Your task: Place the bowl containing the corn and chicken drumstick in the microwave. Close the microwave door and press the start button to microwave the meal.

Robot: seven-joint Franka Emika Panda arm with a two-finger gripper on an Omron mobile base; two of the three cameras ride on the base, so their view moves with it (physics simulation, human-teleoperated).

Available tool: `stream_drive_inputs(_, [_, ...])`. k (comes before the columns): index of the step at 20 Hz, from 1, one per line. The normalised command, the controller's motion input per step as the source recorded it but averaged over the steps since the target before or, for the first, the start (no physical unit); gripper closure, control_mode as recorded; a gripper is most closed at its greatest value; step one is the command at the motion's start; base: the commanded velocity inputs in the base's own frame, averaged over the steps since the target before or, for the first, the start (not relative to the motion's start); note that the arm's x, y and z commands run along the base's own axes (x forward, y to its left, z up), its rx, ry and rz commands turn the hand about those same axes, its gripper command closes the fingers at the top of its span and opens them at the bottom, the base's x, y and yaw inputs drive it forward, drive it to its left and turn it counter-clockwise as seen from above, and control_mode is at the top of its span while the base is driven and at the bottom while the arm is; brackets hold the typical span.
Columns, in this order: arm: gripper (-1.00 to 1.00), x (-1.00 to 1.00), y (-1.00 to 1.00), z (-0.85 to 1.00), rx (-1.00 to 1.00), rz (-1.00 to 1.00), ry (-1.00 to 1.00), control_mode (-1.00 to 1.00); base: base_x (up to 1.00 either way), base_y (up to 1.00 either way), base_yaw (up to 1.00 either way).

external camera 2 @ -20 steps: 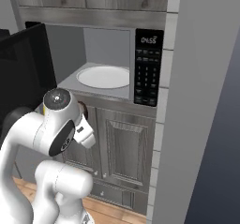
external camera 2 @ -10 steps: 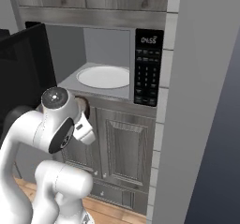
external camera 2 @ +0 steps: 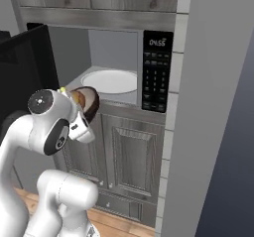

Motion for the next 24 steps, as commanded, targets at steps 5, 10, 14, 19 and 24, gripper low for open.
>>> stream_drive_inputs(5, [1.00,0.37,0.01,0.35,0.06,-0.20,0.00,-1.00,0.00,0.00,0.00])
stream_drive_inputs(10, [1.00,0.33,0.00,0.43,0.14,-0.11,0.00,-1.00,0.00,0.00,0.00])
stream_drive_inputs(14, [1.00,0.45,0.00,0.32,0.16,-0.07,0.00,-1.00,0.00,0.00,0.00])
stream_drive_inputs(19, [1.00,0.53,0.00,0.02,0.14,-0.02,0.01,-1.00,0.00,0.00,0.00])
stream_drive_inputs(24, [1.00,0.53,0.00,-0.12,0.06,0.00,0.00,-1.00,0.00,0.00,0.00])
